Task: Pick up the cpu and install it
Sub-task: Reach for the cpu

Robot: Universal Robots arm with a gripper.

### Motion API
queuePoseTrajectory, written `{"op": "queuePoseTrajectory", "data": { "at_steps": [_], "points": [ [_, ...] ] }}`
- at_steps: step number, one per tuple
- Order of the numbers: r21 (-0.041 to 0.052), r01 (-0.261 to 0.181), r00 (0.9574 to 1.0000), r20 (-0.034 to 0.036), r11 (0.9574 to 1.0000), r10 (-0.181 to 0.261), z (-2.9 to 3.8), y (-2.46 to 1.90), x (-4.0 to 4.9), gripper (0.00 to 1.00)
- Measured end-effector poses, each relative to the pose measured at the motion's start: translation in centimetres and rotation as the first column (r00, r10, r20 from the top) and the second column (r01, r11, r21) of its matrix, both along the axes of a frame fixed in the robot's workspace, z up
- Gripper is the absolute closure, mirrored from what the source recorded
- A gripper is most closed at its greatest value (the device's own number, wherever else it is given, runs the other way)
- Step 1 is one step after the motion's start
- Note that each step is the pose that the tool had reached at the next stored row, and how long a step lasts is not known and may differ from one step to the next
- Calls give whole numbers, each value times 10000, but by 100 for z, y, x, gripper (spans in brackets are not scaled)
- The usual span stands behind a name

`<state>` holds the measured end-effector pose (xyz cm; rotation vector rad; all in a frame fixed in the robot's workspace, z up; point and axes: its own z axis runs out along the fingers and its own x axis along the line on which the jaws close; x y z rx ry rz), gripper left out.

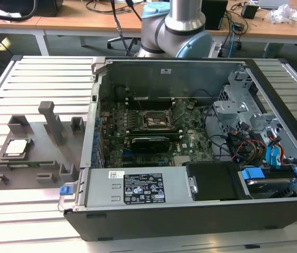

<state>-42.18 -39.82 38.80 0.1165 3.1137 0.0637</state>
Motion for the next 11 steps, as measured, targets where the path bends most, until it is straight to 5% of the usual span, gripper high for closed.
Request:
{"op": "queuePoseTrajectory", "data": {
  "at_steps": [11],
  "points": [
    [0, 0, 10000, 0, 10000, 0, 0, 0, -34, 89]
  ]
}}
